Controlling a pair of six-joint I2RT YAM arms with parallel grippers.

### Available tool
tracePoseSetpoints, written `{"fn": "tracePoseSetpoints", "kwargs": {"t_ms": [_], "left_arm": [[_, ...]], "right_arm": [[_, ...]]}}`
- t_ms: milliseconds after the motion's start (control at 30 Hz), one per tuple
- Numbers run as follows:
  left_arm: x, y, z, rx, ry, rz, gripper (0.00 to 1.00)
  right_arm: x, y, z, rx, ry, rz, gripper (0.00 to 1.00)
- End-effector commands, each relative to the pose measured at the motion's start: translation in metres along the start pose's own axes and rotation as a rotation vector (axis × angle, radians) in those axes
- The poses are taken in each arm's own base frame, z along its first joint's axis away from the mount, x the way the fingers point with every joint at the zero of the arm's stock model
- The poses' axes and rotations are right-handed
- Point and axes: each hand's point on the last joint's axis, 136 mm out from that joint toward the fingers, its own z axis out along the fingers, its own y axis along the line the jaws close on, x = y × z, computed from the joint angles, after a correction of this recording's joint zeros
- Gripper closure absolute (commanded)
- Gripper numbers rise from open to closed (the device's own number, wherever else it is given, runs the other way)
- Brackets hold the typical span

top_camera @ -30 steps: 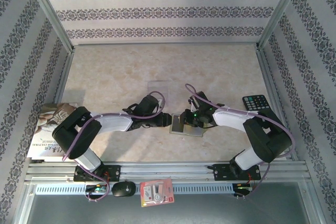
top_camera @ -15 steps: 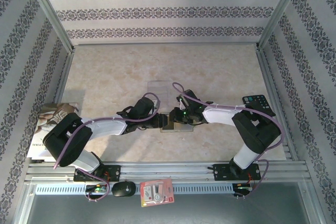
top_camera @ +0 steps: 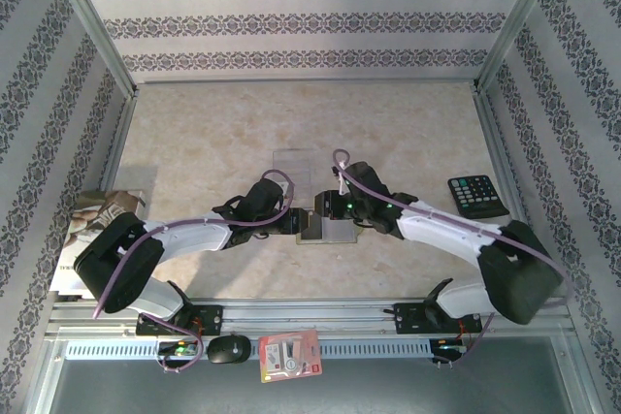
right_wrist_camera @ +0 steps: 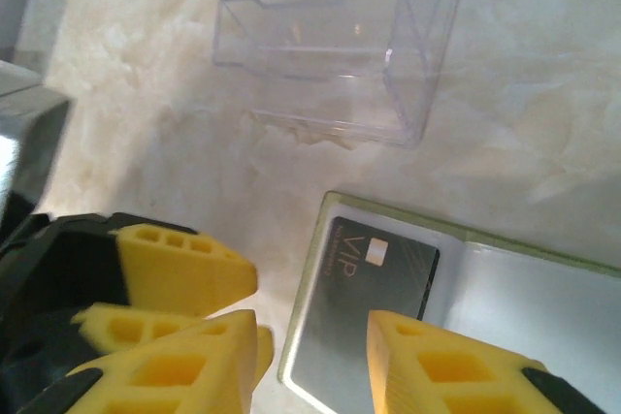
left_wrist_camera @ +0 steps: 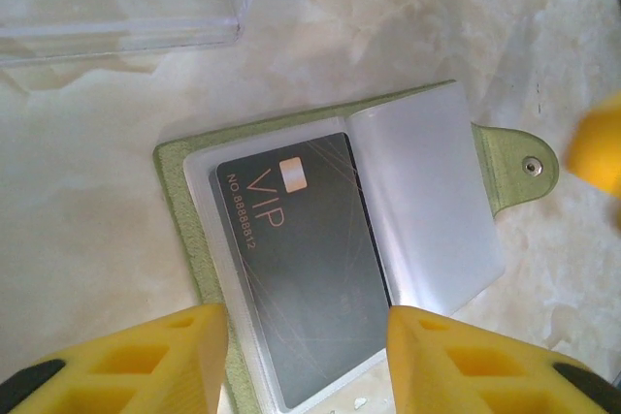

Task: Take the credit cards out of the card holder

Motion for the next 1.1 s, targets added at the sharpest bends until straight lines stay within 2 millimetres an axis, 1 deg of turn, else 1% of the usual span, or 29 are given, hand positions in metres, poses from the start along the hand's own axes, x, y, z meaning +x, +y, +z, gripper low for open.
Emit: {"fn": "tracePoseSetpoints", "kwargs": {"t_ms": [0,67,167,233,367,400,533,700,867,1067], "left_arm": [[-0.007,0.002,0.006,0.001,-0.025,0.047,0.52],[-0.007,0.002,0.011,0.006,-0.017,0.051,0.51],[-0.007,0.006,0.017,-0.015,-0.006,0.045,0.52],[-0.005,0.011,0.019,-0.037,-0.002,0.037,0.55],[-0.003,0.012,0.025,-0.041,0.018,0.034,0.61],[-0.002,0.013,0.026,-0.046,0.024,0.032,0.64],[0.002,0.019,0.028,-0.068,0.036,0.018,0.70],[0.007,0.025,0.030,-0.093,0.064,0.002,0.76],[0.016,0.029,0.032,-0.102,0.094,-0.017,0.79],[0.028,0.034,0.036,-0.098,0.123,-0.041,0.81]], "right_arm": [[0.021,-0.014,0.014,0.029,0.099,0.025,0.64],[0.023,-0.018,0.019,0.041,0.103,0.042,0.63],[0.023,-0.024,0.022,0.076,0.102,0.044,0.64],[0.023,-0.027,0.022,0.090,0.098,0.040,0.65],[0.024,-0.032,0.021,0.114,0.098,0.040,0.67],[0.026,-0.032,0.022,0.114,0.105,0.037,0.67],[0.029,-0.032,0.026,0.106,0.117,0.044,0.68],[0.031,-0.034,0.031,0.102,0.129,0.054,0.73],[0.035,-0.040,0.036,0.092,0.146,0.091,0.77],[0.035,-0.041,0.037,0.063,0.143,0.130,0.79]]}}
